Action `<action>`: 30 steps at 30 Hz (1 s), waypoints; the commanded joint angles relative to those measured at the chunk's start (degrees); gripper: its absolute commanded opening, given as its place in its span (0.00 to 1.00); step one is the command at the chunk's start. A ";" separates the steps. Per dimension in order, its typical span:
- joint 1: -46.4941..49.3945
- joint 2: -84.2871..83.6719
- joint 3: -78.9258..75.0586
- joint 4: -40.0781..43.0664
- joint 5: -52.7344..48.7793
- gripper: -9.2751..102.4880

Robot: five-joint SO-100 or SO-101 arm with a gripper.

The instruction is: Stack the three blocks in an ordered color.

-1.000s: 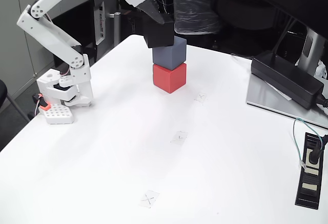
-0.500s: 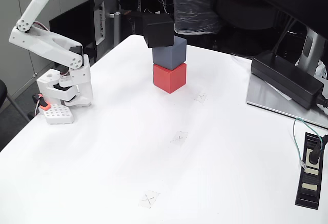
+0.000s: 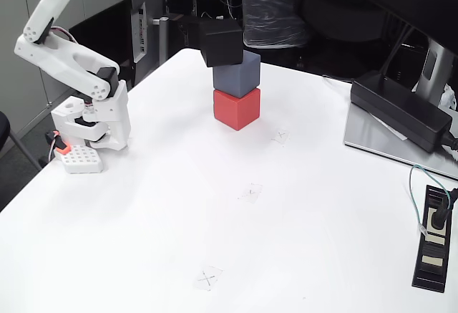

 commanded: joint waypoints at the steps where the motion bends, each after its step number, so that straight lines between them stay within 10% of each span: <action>1: 2.90 0.62 -1.14 -0.97 13.62 0.35; 15: 11.87 4.66 10.11 -1.76 37.79 0.06; 30: 12.13 25.40 43.42 -14.33 38.14 0.08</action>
